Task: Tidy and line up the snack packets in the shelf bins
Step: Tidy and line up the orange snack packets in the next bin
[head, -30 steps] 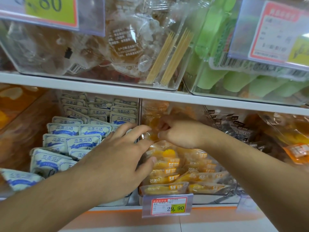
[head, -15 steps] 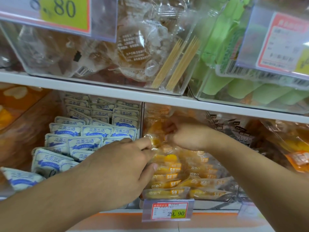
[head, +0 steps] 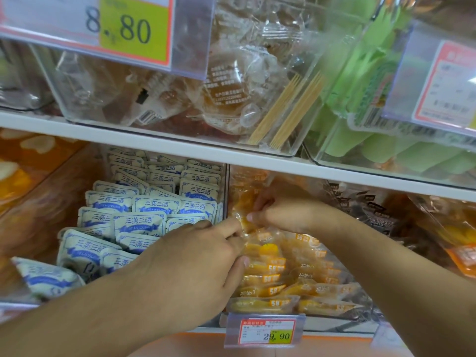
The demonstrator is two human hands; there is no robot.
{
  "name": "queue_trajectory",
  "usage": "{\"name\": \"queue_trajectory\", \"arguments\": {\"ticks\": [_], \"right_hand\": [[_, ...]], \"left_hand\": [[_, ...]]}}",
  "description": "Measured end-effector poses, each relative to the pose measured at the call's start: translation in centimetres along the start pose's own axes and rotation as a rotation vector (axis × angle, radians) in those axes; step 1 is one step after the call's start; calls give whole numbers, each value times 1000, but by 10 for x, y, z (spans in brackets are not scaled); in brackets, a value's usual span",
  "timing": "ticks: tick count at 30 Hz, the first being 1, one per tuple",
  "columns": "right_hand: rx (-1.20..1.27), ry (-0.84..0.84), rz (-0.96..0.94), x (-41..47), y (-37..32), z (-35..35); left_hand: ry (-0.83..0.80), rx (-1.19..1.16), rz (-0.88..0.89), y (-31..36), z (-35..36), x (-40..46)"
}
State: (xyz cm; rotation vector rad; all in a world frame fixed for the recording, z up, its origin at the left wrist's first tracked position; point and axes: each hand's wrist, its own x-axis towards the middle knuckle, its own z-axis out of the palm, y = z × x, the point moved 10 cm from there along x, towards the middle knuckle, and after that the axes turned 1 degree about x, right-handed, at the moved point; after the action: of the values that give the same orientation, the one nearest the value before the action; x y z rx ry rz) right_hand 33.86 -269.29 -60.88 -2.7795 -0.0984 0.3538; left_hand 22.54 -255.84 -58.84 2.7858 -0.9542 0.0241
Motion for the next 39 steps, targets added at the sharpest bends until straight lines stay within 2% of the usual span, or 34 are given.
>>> {"name": "queue_trajectory", "arguments": {"ticks": [5, 14, 24, 27, 31, 32, 36, 39], "right_hand": [[16, 2, -1, -1, 0, -2], [-94, 20, -23, 5, -6, -5], [-40, 24, -82, 0, -13, -4], [-71, 127, -73, -3, -13, -14], [37, 458, -27, -9, 1, -45], [49, 451, -29, -11, 2, -46], [-28, 223, -116, -15, -9, -29], [-68, 184, -137, -13, -3, -26]], "left_hand": [[12, -14, -1, 0, 0, 0], [18, -33, -2, 0, 2, 0], [36, -56, -23, 1, -1, -3], [35, -75, -45, -1, -3, -5], [38, -88, -49, -1, -7, -4], [30, -87, -52, 0, -7, -4], [5, -78, -65, 2, -10, -5], [-15, -55, -71, 3, -8, -4]]}}
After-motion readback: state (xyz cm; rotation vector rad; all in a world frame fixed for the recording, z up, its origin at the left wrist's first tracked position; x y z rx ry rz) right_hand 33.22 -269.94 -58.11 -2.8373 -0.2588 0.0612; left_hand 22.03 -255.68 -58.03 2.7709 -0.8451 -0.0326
